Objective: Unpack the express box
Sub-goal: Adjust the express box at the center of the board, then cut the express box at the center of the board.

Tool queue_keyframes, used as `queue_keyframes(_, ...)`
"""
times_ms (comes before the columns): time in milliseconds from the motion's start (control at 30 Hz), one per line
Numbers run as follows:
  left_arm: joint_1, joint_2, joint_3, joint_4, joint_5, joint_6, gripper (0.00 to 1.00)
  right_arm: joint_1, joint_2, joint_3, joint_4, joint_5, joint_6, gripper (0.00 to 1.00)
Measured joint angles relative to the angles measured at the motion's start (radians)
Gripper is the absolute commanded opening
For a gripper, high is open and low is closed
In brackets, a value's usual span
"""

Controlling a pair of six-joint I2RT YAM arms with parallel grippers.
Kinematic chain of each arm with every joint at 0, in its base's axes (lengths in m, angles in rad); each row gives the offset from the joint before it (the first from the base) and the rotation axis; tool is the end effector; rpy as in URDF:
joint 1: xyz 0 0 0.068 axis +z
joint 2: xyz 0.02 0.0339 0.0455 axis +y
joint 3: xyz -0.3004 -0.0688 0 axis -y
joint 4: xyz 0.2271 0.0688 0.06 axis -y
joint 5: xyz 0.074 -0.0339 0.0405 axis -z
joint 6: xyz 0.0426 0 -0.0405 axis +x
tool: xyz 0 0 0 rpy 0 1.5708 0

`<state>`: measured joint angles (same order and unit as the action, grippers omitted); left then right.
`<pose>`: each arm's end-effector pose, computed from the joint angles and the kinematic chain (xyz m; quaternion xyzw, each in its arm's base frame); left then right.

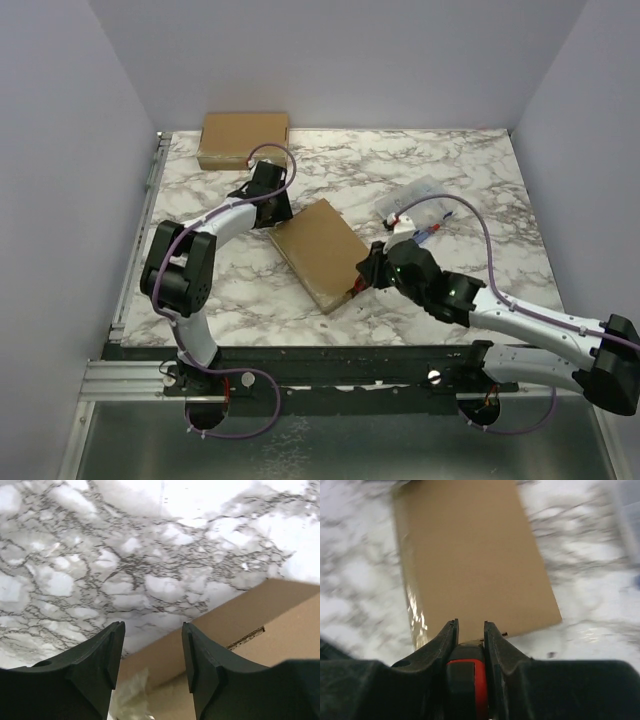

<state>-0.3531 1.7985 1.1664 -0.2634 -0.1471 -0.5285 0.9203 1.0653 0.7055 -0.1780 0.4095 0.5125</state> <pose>0.3579 -0.1252 0.2297 -0.1067 0.9352 -0.0783 0.3284 0.1378 0.1531 0.2946 -0.0741 0.8541 0.1842 0.4808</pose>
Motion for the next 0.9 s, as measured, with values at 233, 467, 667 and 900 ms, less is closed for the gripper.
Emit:
queue_keyframes(233, -0.027, 0.003, 0.099, -0.081, -0.037, 0.120, 0.63, 0.099, -0.058, -0.069, 0.051, -0.124, 0.083, 0.00)
queue_keyframes(467, 0.051, -0.159, 0.033, -0.167, -0.028, 0.158, 0.68, 0.097, -0.084, 0.045, -0.075, -0.145, -0.002, 0.00)
queue_keyframes(667, 0.096, -0.401, -0.126, -0.135, 0.209, 0.097, 0.69, 0.097, -0.053, 0.181, -0.022, -0.238, -0.097, 0.00)
queue_keyframes(900, 0.091, -0.409, -0.311, -0.010, 0.400, 0.004, 0.64, 0.097, 0.301, 0.428, 0.106, -0.204, -0.133, 0.00)
